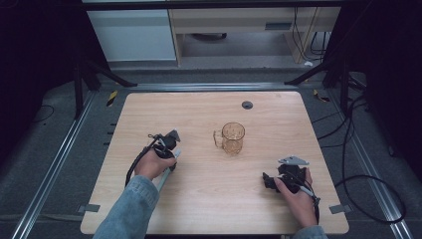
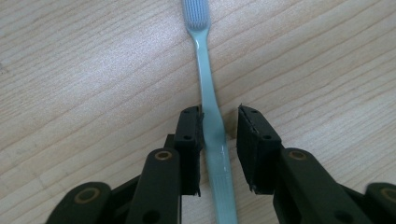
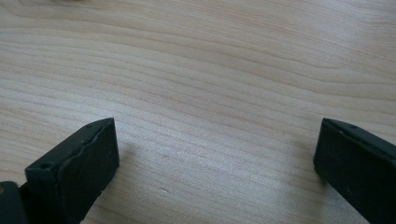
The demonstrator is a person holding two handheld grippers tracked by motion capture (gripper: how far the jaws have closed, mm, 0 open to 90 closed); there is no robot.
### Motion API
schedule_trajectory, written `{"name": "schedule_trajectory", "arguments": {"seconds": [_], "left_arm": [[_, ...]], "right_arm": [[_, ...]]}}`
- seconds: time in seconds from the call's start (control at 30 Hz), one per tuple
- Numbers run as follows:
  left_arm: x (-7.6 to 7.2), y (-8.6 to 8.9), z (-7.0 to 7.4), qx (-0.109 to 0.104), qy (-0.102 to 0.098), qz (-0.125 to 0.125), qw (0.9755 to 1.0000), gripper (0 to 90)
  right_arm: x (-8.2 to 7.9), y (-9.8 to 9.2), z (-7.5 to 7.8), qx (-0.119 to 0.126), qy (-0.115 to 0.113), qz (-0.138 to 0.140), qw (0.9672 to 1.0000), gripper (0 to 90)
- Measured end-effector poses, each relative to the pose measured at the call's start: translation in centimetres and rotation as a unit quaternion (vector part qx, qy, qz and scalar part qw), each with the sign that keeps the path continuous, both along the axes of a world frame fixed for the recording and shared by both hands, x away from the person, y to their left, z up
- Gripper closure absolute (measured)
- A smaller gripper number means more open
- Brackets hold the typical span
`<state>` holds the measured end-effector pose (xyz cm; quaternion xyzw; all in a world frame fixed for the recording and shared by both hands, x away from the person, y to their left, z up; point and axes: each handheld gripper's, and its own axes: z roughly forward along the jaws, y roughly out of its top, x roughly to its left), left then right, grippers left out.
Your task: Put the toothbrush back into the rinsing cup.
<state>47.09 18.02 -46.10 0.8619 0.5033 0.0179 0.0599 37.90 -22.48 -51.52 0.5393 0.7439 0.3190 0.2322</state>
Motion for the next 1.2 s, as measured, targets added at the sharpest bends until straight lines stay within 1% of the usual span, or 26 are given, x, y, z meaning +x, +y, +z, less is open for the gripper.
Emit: {"name": "schedule_trajectory", "arguments": {"seconds": [0.2, 0.4, 0.43, 0.47, 0.5, 0.53, 0.57, 0.7, 0.73, 0.77, 0.8, 0.83, 0.9, 0.97, 1.0, 1.03, 1.07, 1.1, 1.13, 1.17, 1.2], "left_arm": [[0.0, -0.3, -0.2, -0.001, 0.0, -0.004, 1.0, 72.6], [-0.1, -0.2, -0.2, 0.001, -0.008, -0.002, 1.0, 77.7], [-0.2, -0.1, -0.2, -0.001, -0.013, -0.004, 0.9999, 78.5], [-0.2, -0.1, -0.2, -0.001, -0.013, -0.004, 0.9999, 78.6], [-0.3, 0.0, -0.1, -0.004, -0.019, -0.006, 0.9998, 78.7], [-0.3, 0.0, -0.1, -0.004, -0.019, -0.006, 0.9998, 78.7], [-0.4, 0.0, 0.1, -0.01, -0.022, -0.006, 0.9997, 78.7], [-0.5, 0.1, 1.4, -0.022, -0.046, -0.012, 0.9986, 78.9], [-0.6, 0.0, 1.7, -0.031, -0.054, -0.011, 0.998, 78.9], [-0.6, -0.1, 2.1, -0.041, -0.064, -0.014, 0.997, 78.9], [-0.6, -0.1, 2.3, -0.046, -0.07, -0.017, 0.9964, 78.9], [-0.5, -0.2, 2.5, -0.057, -0.077, -0.017, 0.9953, 78.9], [-0.3, -0.3, 2.8, -0.076, -0.094, -0.019, 0.9925, 78.9], [-0.3, -0.4, 3.0, -0.087, -0.109, -0.018, 0.99, 78.9], [-0.4, -0.3, 3.3, -0.094, -0.117, -0.02, 0.9884, 78.9], [-0.6, -0.4, 3.9, -0.106, -0.133, -0.021, 0.9852, 78.9], [-0.7, -0.3, 4.2, -0.113, -0.142, -0.02, 0.9832, 78.9], [-0.9, -0.3, 4.7, -0.122, -0.153, -0.021, 0.9804, 78.9], [-1.0, -0.3, 4.9, -0.127, -0.161, -0.019, 0.9786, 78.9], [-1.2, -0.3, 5.4, -0.134, -0.175, -0.018, 0.9752, 78.9], [-1.3, -0.3, 5.7, -0.136, -0.182, -0.02, 0.9736, 78.9]], "right_arm": [[0.0, -0.1, 0.0, 0.002, 0.0, 0.001, 1.0, 0.7], [0.0, 0.0, 0.0, 0.002, 0.001, 0.001, 1.0, 0.6], [0.0, 0.0, 0.0, 0.002, 0.001, 0.001, 1.0, 0.6], [0.0, 0.0, 0.0, 0.002, 0.001, 0.001, 1.0, 0.6], [0.0, -0.1, 0.0, 0.001, 0.001, 0.001, 1.0, 0.6], [0.0, -0.1, 0.0, 0.001, 0.001, 0.001, 1.0, 0.6], [0.0, 0.0, 0.0, 0.002, 0.001, 0.001, 1.0, 0.6], [0.0, 0.0, 0.0, 0.001, 0.001, 0.001, 1.0, 0.6], [0.0, 0.0, 0.0, 0.001, 0.001, 0.001, 1.0, 0.6], [0.0, 0.0, 0.0, 0.002, 0.001, 0.001, 1.0, 0.6], [0.0, 0.0, 0.0, 0.002, 0.001, 0.001, 1.0, 0.6], [0.0, 0.0, 0.0, 0.002, 0.001, 0.001, 1.0, 0.6], [0.0, 0.0, 0.0, 0.002, 0.001, 0.001, 1.0, 0.6], [0.0, 0.0, 0.0, 0.002, 0.001, 0.001, 1.0, 0.6], [0.0, 0.0, 0.0, 0.002, 0.001, 0.001, 1.0, 0.6], [0.0, 0.0, 0.0, 0.002, 0.001, 0.001, 1.0, 0.6], [0.0, 0.0, 0.0, 0.002, 0.001, 0.001, 1.0, 0.6], [0.0, 0.0, 0.0, 0.002, 0.001, 0.001, 1.0, 0.6], [0.0, 0.0, 0.0, 0.002, 0.001, 0.001, 1.0, 0.6], [0.0, 0.0, 0.0, 0.002, 0.001, 0.001, 1.0, 0.6], [0.0, 0.0, 0.0, 0.002, 0.001, 0.001, 1.0, 0.6]]}}
